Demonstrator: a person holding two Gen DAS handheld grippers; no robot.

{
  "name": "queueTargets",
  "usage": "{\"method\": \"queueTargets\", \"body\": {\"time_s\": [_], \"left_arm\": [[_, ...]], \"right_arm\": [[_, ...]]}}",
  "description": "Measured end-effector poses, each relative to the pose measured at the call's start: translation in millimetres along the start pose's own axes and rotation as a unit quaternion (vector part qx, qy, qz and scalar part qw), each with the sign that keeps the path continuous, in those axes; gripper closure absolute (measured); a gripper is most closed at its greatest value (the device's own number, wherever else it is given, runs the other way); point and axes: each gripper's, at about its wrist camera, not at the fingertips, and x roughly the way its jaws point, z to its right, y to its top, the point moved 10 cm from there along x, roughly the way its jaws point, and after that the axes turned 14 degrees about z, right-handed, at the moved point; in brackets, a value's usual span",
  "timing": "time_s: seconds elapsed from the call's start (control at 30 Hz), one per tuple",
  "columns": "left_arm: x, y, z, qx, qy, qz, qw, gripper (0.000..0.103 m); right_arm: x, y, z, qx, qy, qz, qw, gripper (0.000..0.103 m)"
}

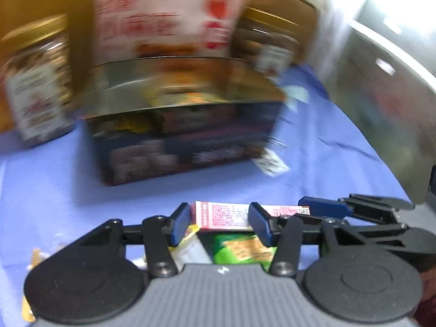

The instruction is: Organize snacks

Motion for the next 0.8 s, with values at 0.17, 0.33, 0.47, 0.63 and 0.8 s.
{"method": "queueTargets", "body": {"time_s": [0.17, 0.33, 0.47, 0.63, 0.8], "left_arm": [[13.2, -6.3, 61.1, 0.048, -0.051, -0.021, 0.9973, 0.055], [27.0, -17.8, 110.0, 0.084, -0.098, -0.045, 0.9906, 0.053], [34.3, -25.7, 134.6, 0.094, -0.118, -0.054, 0.9871, 0.051], [34.5, -29.0, 138.5, 0.089, -0.123, -0.051, 0.9871, 0.054], [23.1, -22.6, 126.8, 0.07, -0.116, -0.04, 0.99, 0.058]], "right_arm": [[-48.8, -4.2, 15.7, 0.004, -0.034, 0.019, 0.999, 0.062], [-91.0, -16.6, 26.8, -0.028, -0.064, 0.032, 0.997, 0.053], [-105.0, -26.1, 34.3, -0.073, -0.086, 0.036, 0.993, 0.054], [-104.1, -31.4, 35.7, -0.126, -0.093, 0.038, 0.987, 0.065], [-106.3, -30.9, 24.8, -0.166, -0.087, 0.048, 0.981, 0.069]]}}
